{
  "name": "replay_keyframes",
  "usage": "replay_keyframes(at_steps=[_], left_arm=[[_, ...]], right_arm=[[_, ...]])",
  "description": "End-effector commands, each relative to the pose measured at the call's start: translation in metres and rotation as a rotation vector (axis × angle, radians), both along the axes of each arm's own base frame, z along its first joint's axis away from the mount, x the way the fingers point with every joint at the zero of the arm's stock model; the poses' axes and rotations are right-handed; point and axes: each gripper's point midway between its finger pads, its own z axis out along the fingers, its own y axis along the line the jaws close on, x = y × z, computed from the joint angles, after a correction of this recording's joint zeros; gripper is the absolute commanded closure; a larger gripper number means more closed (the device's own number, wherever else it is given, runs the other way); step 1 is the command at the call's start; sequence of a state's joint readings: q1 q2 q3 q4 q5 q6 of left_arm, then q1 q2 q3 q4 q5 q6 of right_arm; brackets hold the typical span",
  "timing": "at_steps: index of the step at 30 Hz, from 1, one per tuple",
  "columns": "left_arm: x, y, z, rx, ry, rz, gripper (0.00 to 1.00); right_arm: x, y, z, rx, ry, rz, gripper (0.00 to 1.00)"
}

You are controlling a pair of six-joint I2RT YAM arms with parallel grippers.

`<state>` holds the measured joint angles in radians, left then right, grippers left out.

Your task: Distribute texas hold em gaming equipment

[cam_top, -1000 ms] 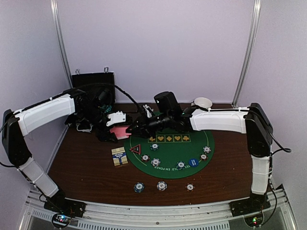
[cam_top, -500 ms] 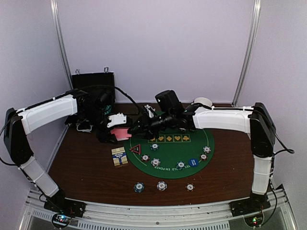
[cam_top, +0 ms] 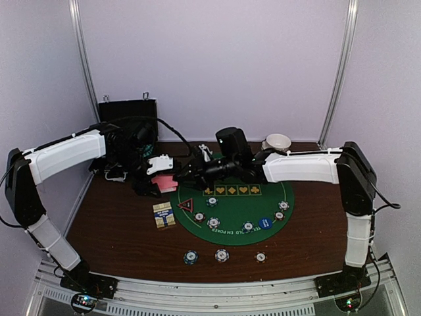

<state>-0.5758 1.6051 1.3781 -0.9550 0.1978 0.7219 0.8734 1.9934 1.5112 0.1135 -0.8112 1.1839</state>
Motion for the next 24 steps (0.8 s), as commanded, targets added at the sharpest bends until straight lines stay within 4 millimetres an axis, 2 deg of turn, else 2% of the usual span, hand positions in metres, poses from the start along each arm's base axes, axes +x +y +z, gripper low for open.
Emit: replay_keyframes(at_steps=[1,8,14,24], left_arm=[[0.006,-0.005,0.006,-0.022,-0.011,0.008,0.45],[0.005,-0.004,0.006,-0.017,-0.009,0.009,0.46],[0.004,-0.001,0.006,-0.006,-0.01,0.011,0.47],[0.003,0.003,0.006,0.014,-0.01,0.02,0.48]], right_arm=[[0.003,0.009,0.014,0.099,-0.001,0.015,0.75],[0.002,0.009,0.003,0.08,0.015,0.015,0.81],[0.003,0.007,0.0,0.073,0.015,0.004,1.0],[0.009,-0.018,-0.004,0.069,0.004,-0.044,1.0]])
